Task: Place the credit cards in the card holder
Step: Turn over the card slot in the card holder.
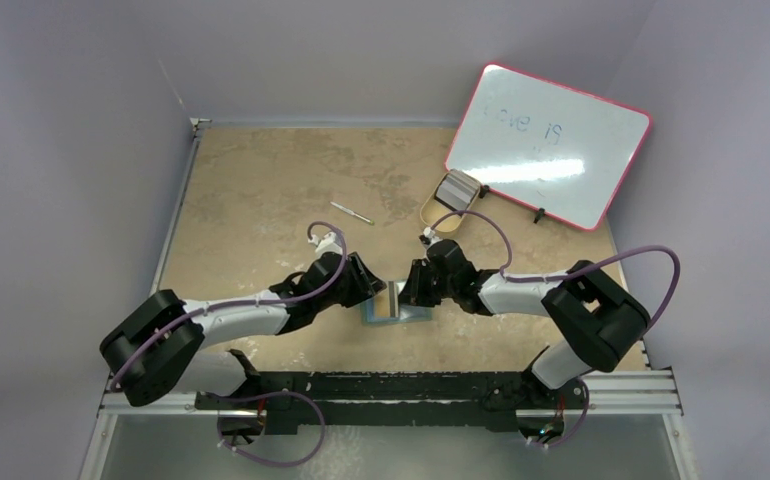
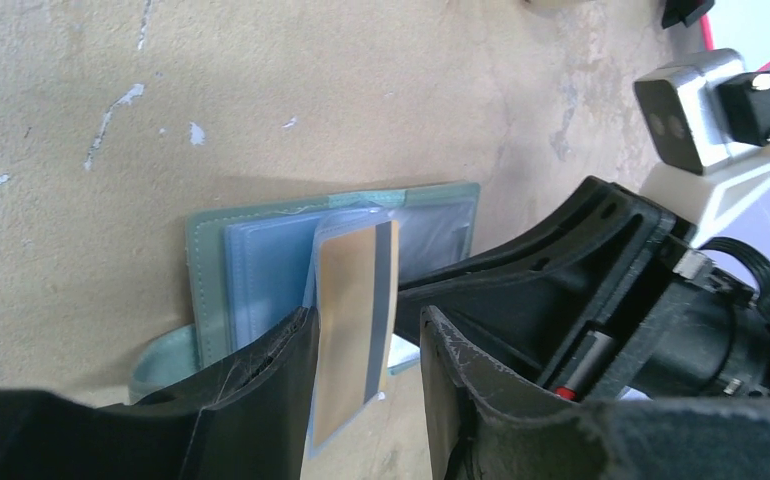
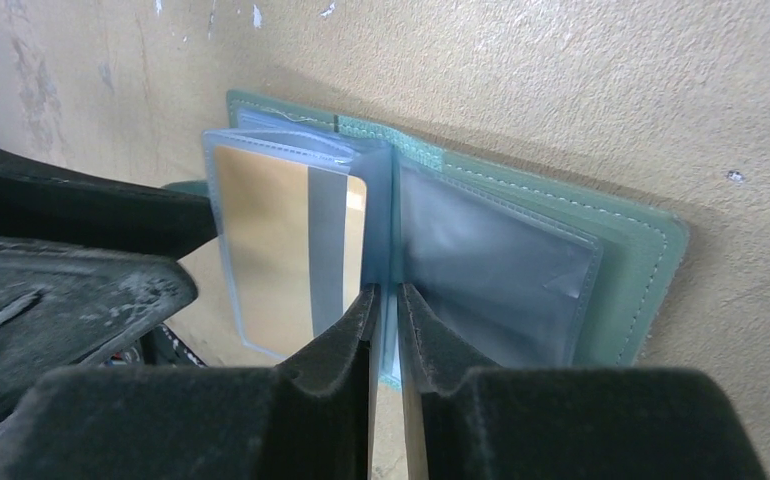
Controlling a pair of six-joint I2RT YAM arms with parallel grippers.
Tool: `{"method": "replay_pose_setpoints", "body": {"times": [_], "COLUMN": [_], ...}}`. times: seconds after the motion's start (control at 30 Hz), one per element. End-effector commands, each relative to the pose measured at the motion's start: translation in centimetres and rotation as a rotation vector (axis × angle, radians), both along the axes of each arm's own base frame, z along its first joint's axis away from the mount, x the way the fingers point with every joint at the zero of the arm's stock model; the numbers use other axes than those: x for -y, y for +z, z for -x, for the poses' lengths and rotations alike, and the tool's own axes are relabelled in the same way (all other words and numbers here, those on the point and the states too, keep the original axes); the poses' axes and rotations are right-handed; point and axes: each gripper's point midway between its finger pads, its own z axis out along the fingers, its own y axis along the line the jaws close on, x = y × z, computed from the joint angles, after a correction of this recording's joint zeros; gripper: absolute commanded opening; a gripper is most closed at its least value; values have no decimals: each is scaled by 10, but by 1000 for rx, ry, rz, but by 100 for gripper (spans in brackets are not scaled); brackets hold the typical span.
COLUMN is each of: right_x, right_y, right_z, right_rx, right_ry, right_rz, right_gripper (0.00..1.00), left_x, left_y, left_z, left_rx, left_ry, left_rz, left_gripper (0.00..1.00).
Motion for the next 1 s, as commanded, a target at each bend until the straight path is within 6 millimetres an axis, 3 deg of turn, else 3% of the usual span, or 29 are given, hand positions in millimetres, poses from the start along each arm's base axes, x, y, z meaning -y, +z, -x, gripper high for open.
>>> {"method": "replay_pose_setpoints", "body": {"times": [0.0, 0.27, 0.67, 0.97], "right_x": [2, 2, 4, 16], "right_y": [-3, -2, 4, 13], "right_z": [1, -1, -7, -9], "right_rx": [5, 12, 39, 69], "right_ry": [4, 4, 0, -45], "right_rz": [17, 32, 59, 87], "right_gripper": [17, 19, 27, 28], "left_x": [33, 34, 55, 59], "left_y": [55, 50, 69, 56], "left_z": [-1, 2, 7, 7], "left_rx": [85, 79, 123, 109], "left_ry": [-66, -77, -141, -150], "left_rz": [155, 153, 225, 188], "left_gripper": [41, 41, 42, 42]}}
